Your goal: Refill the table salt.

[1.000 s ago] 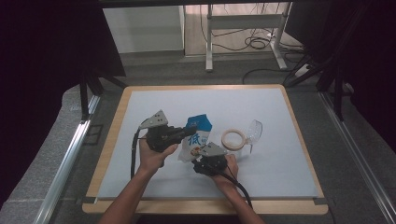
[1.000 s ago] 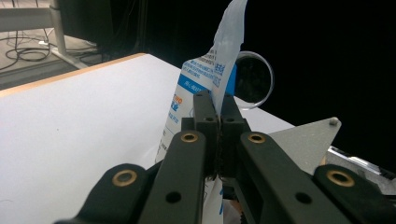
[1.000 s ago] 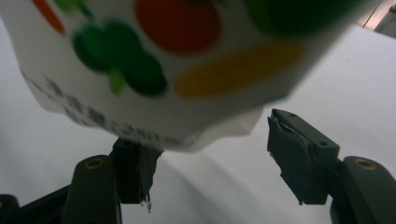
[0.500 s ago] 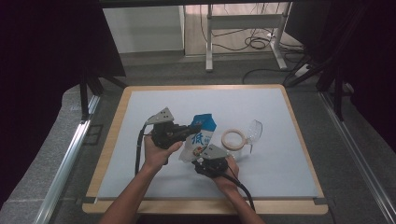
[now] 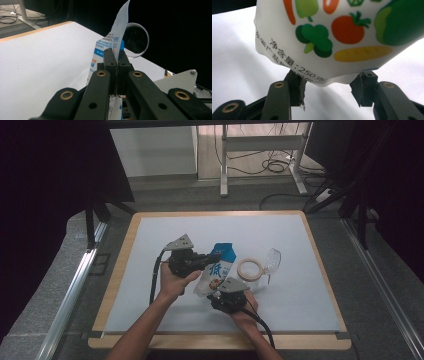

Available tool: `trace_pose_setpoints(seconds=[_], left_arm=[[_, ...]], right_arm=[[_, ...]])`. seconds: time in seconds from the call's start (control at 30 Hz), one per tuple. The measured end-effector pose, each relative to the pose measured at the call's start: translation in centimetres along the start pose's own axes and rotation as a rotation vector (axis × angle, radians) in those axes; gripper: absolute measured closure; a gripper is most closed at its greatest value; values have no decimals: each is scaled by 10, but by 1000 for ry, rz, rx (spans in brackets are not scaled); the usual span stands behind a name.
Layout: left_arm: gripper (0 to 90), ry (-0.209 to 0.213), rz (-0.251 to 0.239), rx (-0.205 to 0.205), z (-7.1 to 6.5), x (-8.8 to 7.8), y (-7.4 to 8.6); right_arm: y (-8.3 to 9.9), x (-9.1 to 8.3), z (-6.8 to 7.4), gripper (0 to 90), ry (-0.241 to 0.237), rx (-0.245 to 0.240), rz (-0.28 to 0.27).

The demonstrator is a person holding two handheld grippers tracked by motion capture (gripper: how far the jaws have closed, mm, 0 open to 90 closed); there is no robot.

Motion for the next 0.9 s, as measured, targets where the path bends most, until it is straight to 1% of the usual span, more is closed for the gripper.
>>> trace_pose_setpoints(seconds=[0.1,0.17,0.37,0.5,0.7,0.9], left_arm=[[900,2,1,3,-1,2,-2],[899,4,2,6,-2,3,-3],[900,11,9,8,-4,8,-4],[899,17,14,8,-5,11,-4],[899,34,22,10,-7,16,-6],[899,38,31,13,-7,20,-6]], right_arm=[[1,-2,0,516,-8,17,0],[0,-4,0,518,-8,15,-8],[2,-7,1,521,-23,38,-24],[4,-10,1,521,-30,61,-17],[5,-12,1,521,-25,78,-30],[6,-13,1,521,-24,89,-37]])
Point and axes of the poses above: each handheld gripper's, and its own axes: x roughly forward along the jaws, y roughly out of its underside, z roughly to its left, the point moved 7 cm from there along x, roughly forward along the jaws, and after that the axes turned 15 degrees about -y, right-handed, at the moved point
